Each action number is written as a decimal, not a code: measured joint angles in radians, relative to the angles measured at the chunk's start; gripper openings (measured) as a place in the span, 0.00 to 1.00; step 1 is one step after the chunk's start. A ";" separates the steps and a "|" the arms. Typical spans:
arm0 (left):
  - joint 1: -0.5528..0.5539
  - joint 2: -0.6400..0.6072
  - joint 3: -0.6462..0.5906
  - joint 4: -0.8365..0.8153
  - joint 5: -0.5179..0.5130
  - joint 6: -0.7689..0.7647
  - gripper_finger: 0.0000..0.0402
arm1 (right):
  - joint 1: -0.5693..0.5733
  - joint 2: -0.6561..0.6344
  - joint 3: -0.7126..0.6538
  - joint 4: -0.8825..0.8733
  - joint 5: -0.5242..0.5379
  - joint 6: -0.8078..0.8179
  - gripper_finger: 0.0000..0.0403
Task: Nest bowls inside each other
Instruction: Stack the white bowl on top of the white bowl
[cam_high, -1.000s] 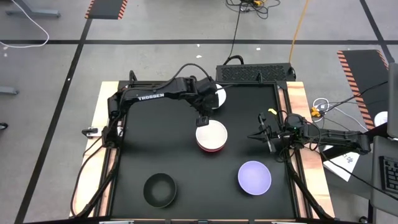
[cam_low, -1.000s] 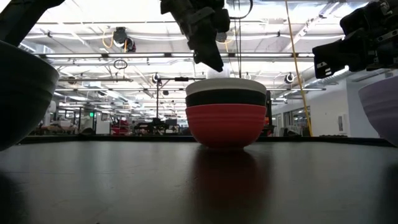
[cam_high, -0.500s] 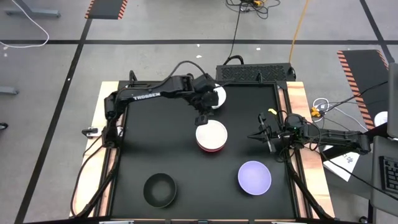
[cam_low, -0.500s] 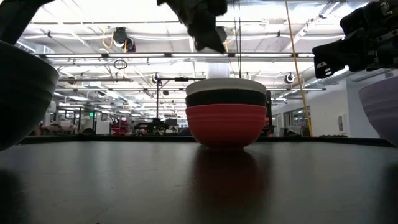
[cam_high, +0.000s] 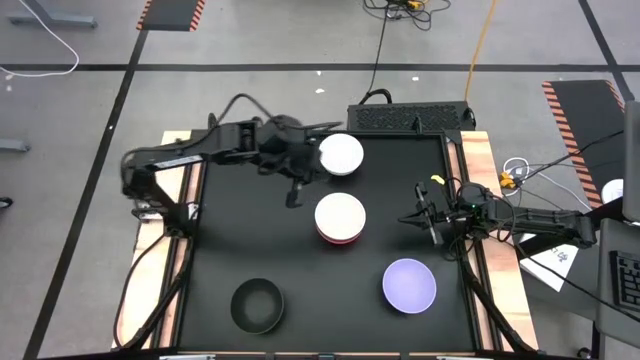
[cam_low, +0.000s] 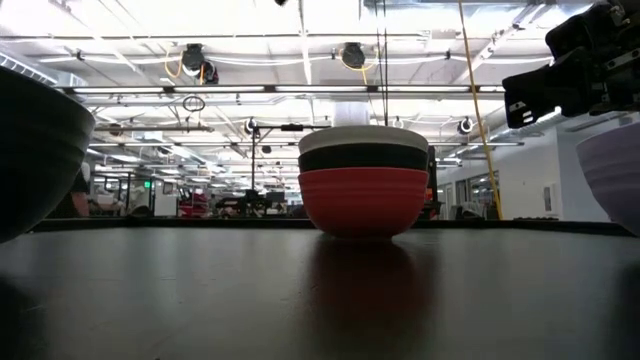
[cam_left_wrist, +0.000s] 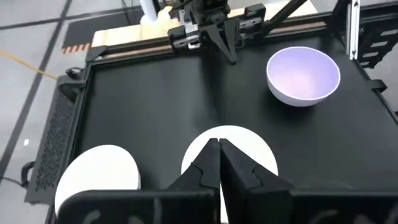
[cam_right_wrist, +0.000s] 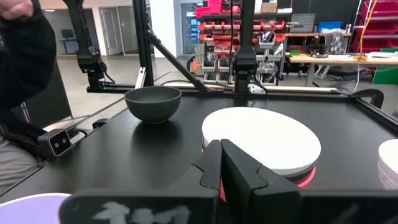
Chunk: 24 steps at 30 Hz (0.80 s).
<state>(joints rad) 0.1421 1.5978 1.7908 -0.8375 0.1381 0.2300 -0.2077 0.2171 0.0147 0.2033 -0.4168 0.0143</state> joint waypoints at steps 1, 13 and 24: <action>0.000 -0.032 -0.038 0.029 -0.006 -0.009 0.00 | 0.000 0.000 0.000 0.003 0.000 0.000 0.00; 0.039 -0.496 -0.594 0.370 -0.064 -0.131 0.00 | 0.000 0.001 0.000 0.008 0.000 0.008 0.00; 0.036 -0.936 -1.016 0.511 -0.200 -0.343 0.00 | 0.000 0.001 0.000 0.003 0.000 0.007 0.00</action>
<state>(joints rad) 0.1776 0.6618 0.7751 -0.3261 -0.0623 -0.1128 -0.2076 0.2183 0.0147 0.2058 -0.4171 0.0214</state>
